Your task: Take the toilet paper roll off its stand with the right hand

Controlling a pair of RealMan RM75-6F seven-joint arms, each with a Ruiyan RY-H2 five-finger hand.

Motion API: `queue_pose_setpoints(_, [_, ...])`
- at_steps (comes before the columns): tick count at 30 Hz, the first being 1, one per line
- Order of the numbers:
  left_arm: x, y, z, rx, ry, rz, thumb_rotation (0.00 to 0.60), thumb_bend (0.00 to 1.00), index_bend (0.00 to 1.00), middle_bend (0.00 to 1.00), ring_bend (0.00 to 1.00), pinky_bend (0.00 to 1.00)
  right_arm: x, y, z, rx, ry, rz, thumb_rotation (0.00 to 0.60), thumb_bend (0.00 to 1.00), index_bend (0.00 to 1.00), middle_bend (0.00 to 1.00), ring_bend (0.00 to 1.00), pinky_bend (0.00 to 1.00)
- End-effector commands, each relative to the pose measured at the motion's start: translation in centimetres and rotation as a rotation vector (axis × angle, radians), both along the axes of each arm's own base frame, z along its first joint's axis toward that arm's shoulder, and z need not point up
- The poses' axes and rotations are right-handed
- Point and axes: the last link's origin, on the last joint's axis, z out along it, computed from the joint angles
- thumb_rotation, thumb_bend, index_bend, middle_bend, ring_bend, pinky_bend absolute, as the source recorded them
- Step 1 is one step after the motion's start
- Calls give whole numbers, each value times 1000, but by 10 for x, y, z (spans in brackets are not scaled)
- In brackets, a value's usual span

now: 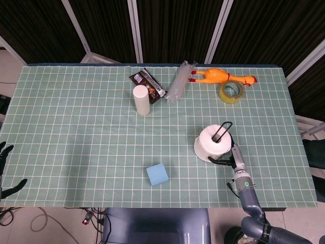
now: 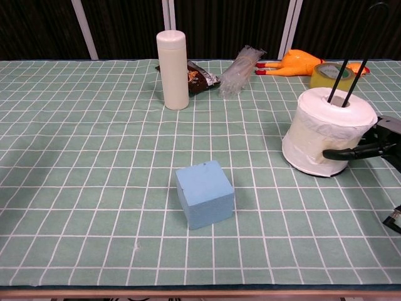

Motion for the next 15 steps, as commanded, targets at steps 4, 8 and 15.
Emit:
queue_pose_setpoints(4, [0,0,0,-2,-1,0,600,51,146,43,0,0,3,-3,-1,9,-7,-7,600,0,4,76,0,0])
queue_pose_setpoints(8, [0,0,0,-2,-2,0,600,51,146,43,0,0,4,-3,0,-4,-17,-12,600,0,126,220,6,0])
queue_pose_setpoints(15, [1,0,-1,-5,1,0,600,51,146,43,0,0,6,-4,4,-45,-53,-22,600,0,310,335,86,0])
